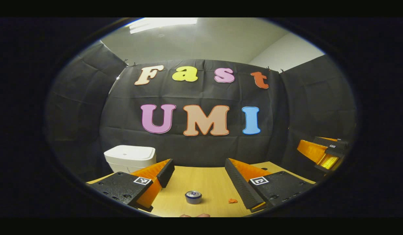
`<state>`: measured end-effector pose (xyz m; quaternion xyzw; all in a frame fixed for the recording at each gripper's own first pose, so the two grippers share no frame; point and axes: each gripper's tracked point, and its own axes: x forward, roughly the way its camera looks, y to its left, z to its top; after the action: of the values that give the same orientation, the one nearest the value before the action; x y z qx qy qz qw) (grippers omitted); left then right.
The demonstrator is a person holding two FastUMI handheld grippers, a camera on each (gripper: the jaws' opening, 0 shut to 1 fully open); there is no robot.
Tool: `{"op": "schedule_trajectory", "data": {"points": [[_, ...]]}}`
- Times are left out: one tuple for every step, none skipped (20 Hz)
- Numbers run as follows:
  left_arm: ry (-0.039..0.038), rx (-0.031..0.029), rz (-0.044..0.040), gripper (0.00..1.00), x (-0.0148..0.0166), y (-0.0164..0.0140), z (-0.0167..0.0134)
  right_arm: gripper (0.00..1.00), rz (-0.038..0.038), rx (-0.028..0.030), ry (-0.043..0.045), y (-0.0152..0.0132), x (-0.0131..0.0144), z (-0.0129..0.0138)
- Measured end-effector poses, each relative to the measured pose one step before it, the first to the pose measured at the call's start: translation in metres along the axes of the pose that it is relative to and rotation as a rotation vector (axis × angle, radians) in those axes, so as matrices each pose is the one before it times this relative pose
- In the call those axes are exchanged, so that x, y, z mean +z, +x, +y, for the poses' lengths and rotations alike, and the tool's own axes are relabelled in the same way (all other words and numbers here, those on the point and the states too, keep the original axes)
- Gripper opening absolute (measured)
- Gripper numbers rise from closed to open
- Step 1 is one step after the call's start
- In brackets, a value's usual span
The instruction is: Press the lid of the desktop garbage bin to open it, pick up the crumpled paper on the desktop and throw it into the bin, then pick up the pop can on the desktop and drop it into the bin, and finally close the garbage bin lid.
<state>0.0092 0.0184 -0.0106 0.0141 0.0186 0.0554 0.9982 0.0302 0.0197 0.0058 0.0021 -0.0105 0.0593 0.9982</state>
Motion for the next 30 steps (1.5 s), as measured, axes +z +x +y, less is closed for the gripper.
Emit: {"op": "schedule_trajectory", "data": {"points": [[0.00900, 0.00783, -0.01117, 0.93, 0.00325, -0.00018, 0.00194, 0.96, 0.00484, 0.00794, 0.00594, 0.00331, -0.00145, 0.00090], [0.00621, 0.00455, -0.00848, 0.93, 0.00134, 0.00048, -0.00028, 0.96, 0.00641, 0.00525, 0.00286, 0.00224, -0.00263, 0.00046], [0.00142, 0.00208, -0.00150, 0.93, 0.00076, 0.00065, -0.00007, 0.96, 0.00510, -0.00063, 0.00025, 0.00277, -0.00131, -0.00065], [-0.00116, 0.00357, -0.00089, 0.93, -0.00076, 0.00001, 0.00088, 0.96, 0.00174, -0.00668, -0.00184, 0.00122, -0.00062, -0.00271], [0.00029, 0.00626, -0.00260, 0.93, 0.00069, 0.00018, 0.00205, 0.96, 0.00141, -0.00163, -0.00159, 0.00216, -0.00046, -0.00110], [-0.00069, 0.00863, -0.00031, 0.93, -0.00069, 0.00078, 0.00324, 0.96, 0.00324, 0.00512, -0.00116, 0.00179, -0.00139, 0.00170], [-0.00384, 0.00727, 0.00095, 0.93, -0.00046, 0.00089, 0.00186, 0.96, 0.00288, 0.00852, -0.00303, 0.00101, -0.00067, 0.00231], [-0.00663, 0.00666, 0.00387, 0.93, -0.00033, 0.00093, 0.00148, 0.96, 0.00314, 0.00814, -0.00874, 0.00210, -0.00136, 0.00083], [-0.00576, 0.00540, 0.00367, 0.93, -0.00042, 0.00127, 0.00105, 0.96, 0.00354, 0.00275, -0.00790, 0.00125, -0.00018, -0.00028], [-0.00399, 0.00548, 0.00362, 0.93, -0.00159, 0.00055, 0.00054, 0.96, 0.00301, 0.00083, -0.00636, 0.00141, -0.00168, -0.00042], [-0.00222, 0.00406, 0.00075, 0.93, 0.00009, 0.00013, 0.00013, 0.96, -0.00073, -0.00089, -0.00385, 0.00151, 0.00085, -0.00073], [0.00054, 0.00562, 0.00164, 0.93, 0.00061, 0.00089, 0.00047, 0.96, -0.00018, 0.00179, -0.00092, -0.00091, 0.00019, -0.00087], [0.00145, 0.00042, 0.00121, 0.93, 0.00042, -0.00025, -0.00048, 0.96, -0.00213, 0.00451, 0.00247, 0.00024, 0.00056, 0.00067], [0.00099, -0.00368, -0.00369, 0.93, 0.00115, -0.00074, -0.00278, 0.96, 0.00086, 0.00396, 0.00086, 0.00083, 0.00033, 0.00001], [0.00243, -0.00147, -0.00588, 0.93, 0.00254, -0.00015, -0.00202, 0.96, 0.00006, 0.00344, -0.00099, 0.00108, 0.00046, -0.00060], [0.00242, -0.00098, -0.00689, 0.93, 0.00231, -0.00033, -0.00121, 0.96, 0.00294, 0.00343, -0.00326, 0.00138, 0.00022, 0.00028], [0.00141, -0.00091, -0.00677, 0.92, 0.00291, -0.00048, -0.00145, 0.96, 0.00000, 0.00573, -0.00474, -0.00043, 0.00086, 0.00006], [0.00117, 0.00192, -0.00960, 0.93, 0.00238, -0.00132, -0.00109, 0.96, -0.00174, 0.00551, -0.00603, -0.00208, 0.00114, -0.00127], [-0.00117, 0.00118, 0.00007, 0.93, 0.00059, -0.00080, -0.00114, 0.96, -0.00188, 0.00450, -0.00338, -0.00016, 0.00075, -0.00071], [-0.00203, 0.00250, 0.00040, 0.93, 0.00060, -0.00238, -0.00034, 0.96, -0.00188, 0.00636, -0.00142, -0.00138, -0.00001, -0.00026], [-0.00114, 0.00546, -0.00059, 0.93, 0.00155, -0.00249, 0.00029, 0.96, -0.00142, 0.00933, -0.00178, -0.00057, 0.00048, 0.00010], [0.00111, 0.00646, 0.00133, 0.92, 0.00114, -0.00273, 0.00102, 0.96, -0.00300, 0.00658, -0.00138, -0.00078, -0.00014, -0.00116], [0.00323, 0.00453, -0.00304, 0.93, 0.00286, -0.00251, 0.00085, 0.96, -0.00269, 0.00151, 0.00187, 0.00057, 0.00050, -0.00078], [0.00483, 0.00707, -0.00626, 0.93, 0.00480, -0.00224, 0.00255, 0.96, -0.00085, 0.00555, 0.00739, -0.00079, -0.00029, -0.00073], [0.00559, 0.00731, -0.00811, 0.93, 0.00552, -0.00150, 0.00397, 0.96, -0.00156, 0.01033, 0.00772, -0.00089, 0.00074, 0.00227], [0.00593, 0.00673, -0.01201, 0.93, 0.00482, -0.00107, 0.00408, 0.96, -0.00266, 0.00924, 0.00392, -0.00168, 0.00045, 0.00198], [0.00600, 0.00605, -0.01365, 0.93, 0.00700, -0.00032, 0.00574, 0.96, -0.00400, 0.00274, -0.00301, -0.00024, 0.00051, 0.00093], [0.00194, -0.00114, -0.01085, 0.93, 0.00494, 0.00062, 0.00442, 0.96, -0.00195, -0.00927, -0.00528, 0.00063, -0.00015, -0.00113], [-0.00006, -0.00681, -0.00499, 0.93, 0.00381, 0.00307, 0.00409, 0.96, -0.00205, -0.00888, -0.00195, -0.00026, 0.00125, 0.00046], [-0.00103, -0.01048, -0.00143, 0.93, 0.00219, 0.00343, 0.00476, 0.96, -0.00792, -0.00531, 0.00112, -0.00169, 0.00152, 0.00377]]}}
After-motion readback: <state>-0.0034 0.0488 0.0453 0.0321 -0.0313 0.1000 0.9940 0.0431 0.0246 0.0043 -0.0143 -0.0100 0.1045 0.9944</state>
